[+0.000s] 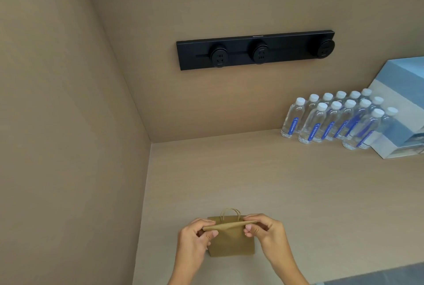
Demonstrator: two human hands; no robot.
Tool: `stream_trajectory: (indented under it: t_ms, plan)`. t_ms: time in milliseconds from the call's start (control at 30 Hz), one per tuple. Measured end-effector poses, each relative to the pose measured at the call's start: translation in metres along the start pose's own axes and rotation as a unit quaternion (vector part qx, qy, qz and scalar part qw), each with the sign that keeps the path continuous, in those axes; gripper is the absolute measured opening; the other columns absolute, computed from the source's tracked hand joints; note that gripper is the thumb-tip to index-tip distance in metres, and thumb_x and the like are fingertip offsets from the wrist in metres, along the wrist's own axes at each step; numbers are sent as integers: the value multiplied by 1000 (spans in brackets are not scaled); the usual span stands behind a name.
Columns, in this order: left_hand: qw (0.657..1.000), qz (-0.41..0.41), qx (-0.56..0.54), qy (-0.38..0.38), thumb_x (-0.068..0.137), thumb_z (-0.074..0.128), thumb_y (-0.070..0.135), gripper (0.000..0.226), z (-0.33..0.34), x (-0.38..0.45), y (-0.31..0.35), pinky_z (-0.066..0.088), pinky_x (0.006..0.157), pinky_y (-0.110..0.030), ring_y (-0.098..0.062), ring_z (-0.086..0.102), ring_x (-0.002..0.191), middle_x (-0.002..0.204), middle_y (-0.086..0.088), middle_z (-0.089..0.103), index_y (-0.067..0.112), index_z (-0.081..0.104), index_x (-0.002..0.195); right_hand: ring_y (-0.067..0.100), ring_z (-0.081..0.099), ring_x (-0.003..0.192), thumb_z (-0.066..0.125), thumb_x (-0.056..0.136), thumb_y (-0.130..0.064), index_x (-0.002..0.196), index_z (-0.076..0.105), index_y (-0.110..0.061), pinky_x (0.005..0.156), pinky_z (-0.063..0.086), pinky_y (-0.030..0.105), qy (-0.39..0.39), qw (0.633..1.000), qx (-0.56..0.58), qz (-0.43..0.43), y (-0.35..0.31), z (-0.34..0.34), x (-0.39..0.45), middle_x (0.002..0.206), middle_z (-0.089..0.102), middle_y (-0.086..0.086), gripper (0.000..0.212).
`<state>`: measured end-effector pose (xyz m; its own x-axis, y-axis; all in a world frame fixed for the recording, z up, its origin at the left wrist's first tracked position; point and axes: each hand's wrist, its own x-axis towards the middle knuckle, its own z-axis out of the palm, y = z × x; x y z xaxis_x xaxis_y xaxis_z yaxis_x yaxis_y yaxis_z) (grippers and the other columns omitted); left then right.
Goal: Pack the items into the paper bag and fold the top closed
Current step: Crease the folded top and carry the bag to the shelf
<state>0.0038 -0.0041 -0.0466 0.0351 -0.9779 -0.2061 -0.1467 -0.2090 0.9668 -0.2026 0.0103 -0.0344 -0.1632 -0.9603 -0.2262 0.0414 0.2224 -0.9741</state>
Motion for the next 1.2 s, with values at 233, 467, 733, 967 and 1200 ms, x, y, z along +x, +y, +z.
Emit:
stream_trajectory:
  t_ms: [233, 467, 733, 967, 1200]
  plan:
    - [999, 3, -9, -51, 76, 74, -1, 25, 25, 1, 23, 48, 47, -23, -15, 58, 49, 55, -6, 62, 24, 79, 78, 15, 67, 58, 66, 82, 13, 83, 75, 1, 59, 54, 17, 75, 997, 19, -28, -11, -30, -16, 64, 73, 17, 16]
    - [984, 61, -4, -165, 78, 72, -3, 29, 134, -12, 69, 48, 46, -22, -13, 56, 49, 51, 2, 62, 26, 78, 77, 17, 69, 62, 68, 84, 4, 81, 78, -14, 64, 56, 20, 200, 977, 27, -66, -26, -135, -61, 67, 74, 14, 20]
    - [929, 115, 18, -351, 79, 72, -1, 26, 338, -80, 111, 49, 46, -22, -11, 56, 50, 58, -2, 66, 24, 79, 82, 16, 68, 58, 66, 82, 11, 78, 78, -16, 61, 55, 19, 395, 912, 47, -101, -32, -310, -159, 63, 74, 14, 31]
    - [854, 144, 29, -499, 81, 70, -3, 29, 488, -154, 128, 49, 47, -21, -11, 56, 51, 60, 0, 66, 25, 79, 85, 18, 67, 57, 63, 84, 13, 80, 78, -10, 61, 55, 18, 531, 835, 99, -104, -22, -422, -242, 62, 72, 12, 28]
    - [795, 170, 45, -581, 80, 72, 10, 19, 617, -192, 142, 49, 49, -23, -12, 57, 53, 64, 2, 65, 25, 77, 89, 17, 68, 56, 62, 84, 12, 81, 79, -16, 60, 53, 15, 618, 774, 109, -87, -8, -522, -269, 61, 73, 13, 33]
